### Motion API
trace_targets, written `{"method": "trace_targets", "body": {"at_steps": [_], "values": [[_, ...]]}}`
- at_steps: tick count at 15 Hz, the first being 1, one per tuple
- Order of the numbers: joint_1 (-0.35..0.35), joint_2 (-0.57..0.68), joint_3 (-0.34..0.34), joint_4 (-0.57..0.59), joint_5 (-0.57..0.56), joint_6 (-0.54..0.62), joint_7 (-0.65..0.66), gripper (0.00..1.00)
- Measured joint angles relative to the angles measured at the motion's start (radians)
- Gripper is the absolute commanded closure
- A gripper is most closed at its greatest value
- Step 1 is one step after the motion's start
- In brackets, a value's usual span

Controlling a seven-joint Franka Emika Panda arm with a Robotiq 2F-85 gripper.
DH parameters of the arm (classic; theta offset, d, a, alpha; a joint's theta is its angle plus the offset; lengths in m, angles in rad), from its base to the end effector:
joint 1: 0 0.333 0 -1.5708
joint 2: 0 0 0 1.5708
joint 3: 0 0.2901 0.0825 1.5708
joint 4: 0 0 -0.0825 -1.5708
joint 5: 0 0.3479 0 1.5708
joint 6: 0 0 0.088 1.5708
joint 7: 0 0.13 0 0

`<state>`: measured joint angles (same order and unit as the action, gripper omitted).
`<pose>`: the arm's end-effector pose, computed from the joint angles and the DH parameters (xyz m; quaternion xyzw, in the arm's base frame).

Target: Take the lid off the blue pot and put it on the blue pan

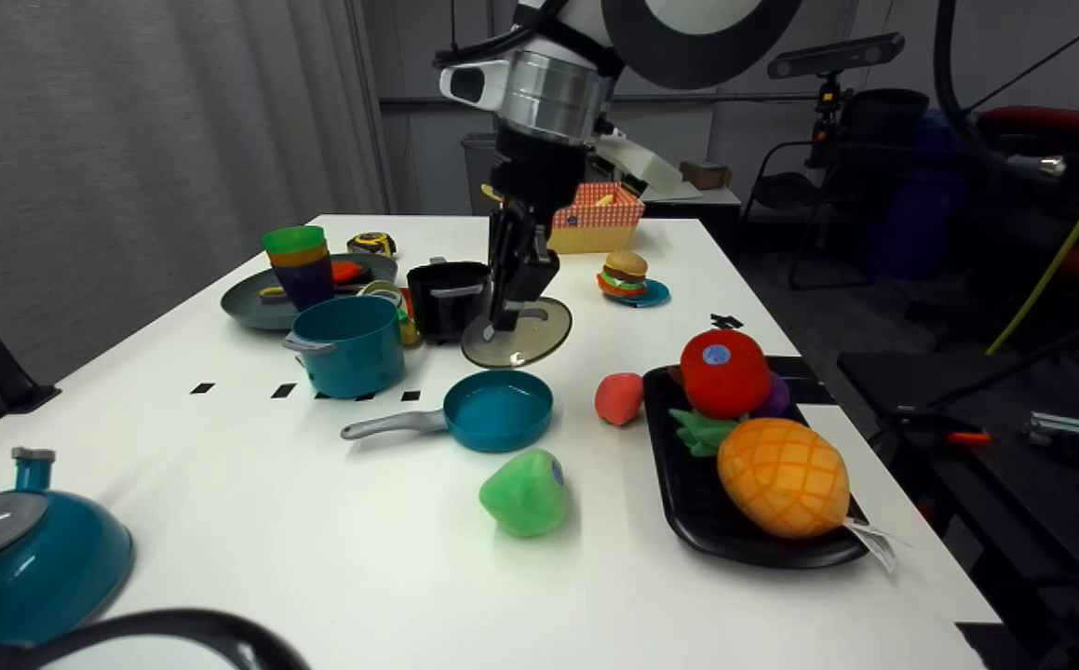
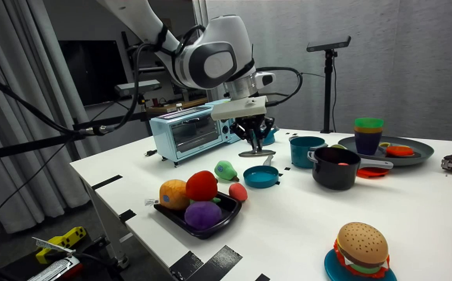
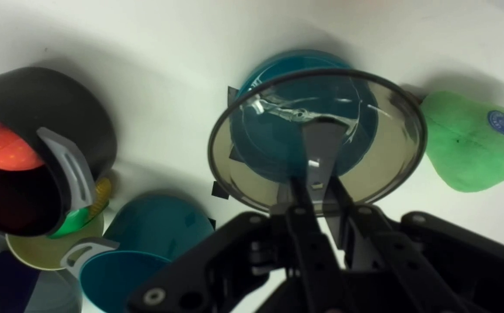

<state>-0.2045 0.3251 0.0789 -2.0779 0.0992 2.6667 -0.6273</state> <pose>0.5799 -0.0761 0.2777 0.9696 0.2026 0.1370 0.0106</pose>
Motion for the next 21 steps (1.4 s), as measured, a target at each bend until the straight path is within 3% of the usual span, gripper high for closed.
{"method": "trace_targets", "body": {"at_steps": [9,21], "values": [[-0.004,0.0,0.003,0.0,0.018,0.0,-0.057,0.03],[-0.005,0.0,0.0,0.0,0.018,0.004,-0.058,0.0]]}}
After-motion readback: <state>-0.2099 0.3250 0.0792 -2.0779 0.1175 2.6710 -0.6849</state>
